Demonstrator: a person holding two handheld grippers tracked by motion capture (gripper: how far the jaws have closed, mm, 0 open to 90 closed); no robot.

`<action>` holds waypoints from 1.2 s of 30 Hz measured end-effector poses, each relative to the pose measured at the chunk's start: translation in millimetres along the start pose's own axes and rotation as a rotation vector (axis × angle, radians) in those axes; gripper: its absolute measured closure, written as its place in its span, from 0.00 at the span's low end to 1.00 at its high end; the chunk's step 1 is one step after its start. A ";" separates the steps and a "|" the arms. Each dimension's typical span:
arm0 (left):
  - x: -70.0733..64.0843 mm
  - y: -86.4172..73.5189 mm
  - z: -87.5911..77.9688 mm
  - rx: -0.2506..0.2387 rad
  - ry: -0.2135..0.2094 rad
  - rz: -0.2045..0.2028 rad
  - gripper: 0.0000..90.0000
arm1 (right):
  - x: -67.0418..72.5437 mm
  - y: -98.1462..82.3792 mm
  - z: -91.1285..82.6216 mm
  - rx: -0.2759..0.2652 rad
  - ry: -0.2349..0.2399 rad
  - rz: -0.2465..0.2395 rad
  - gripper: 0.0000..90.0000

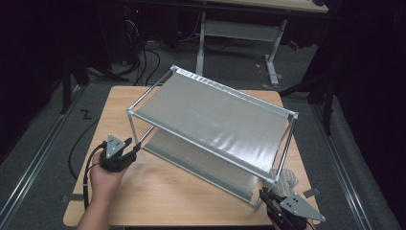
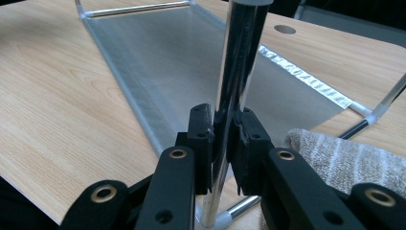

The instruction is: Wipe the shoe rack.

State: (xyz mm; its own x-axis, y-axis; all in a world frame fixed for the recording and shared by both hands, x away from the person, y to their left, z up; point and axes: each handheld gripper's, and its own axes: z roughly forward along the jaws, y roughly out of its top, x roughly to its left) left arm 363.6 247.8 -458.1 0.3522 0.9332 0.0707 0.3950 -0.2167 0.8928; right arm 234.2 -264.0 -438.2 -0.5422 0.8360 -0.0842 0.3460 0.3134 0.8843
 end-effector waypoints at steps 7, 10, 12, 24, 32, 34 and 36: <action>15.8 10.4 24.7 0.034 0.071 -0.039 0.56 | -0.3 -0.3 0.8 -0.001 0.002 0.001 0.88; 19.3 17.2 32.3 0.013 0.080 -0.063 0.56 | -0.2 -0.5 1.9 -0.002 0.004 0.010 0.88; 19.6 20.7 37.5 0.004 0.091 -0.067 0.59 | -1.0 -1.1 2.0 -0.004 0.009 0.011 0.89; 18.4 -2.0 -3.2 0.001 0.142 -0.083 0.89 | -3.7 6.2 16.7 0.002 0.003 0.023 0.89; 21.5 -25.4 -41.6 -0.023 0.184 -0.097 0.89 | -13.7 24.7 49.8 0.030 -0.027 0.021 0.89; 22.4 -29.0 -43.7 -0.037 0.177 -0.112 0.89 | -18.4 32.5 62.4 0.050 -0.053 0.013 0.89; 20.5 -29.3 -45.3 -0.033 0.181 -0.106 0.89 | -27.4 40.3 75.6 0.068 -0.060 0.023 0.89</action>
State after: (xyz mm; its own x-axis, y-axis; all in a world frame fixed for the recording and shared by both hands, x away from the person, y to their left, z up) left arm 320.9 286.3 -462.6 0.1512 0.9872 0.0516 0.3929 -0.1079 0.9132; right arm 320.8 -240.3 -434.9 -0.4872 0.8683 -0.0931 0.4099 0.3216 0.8536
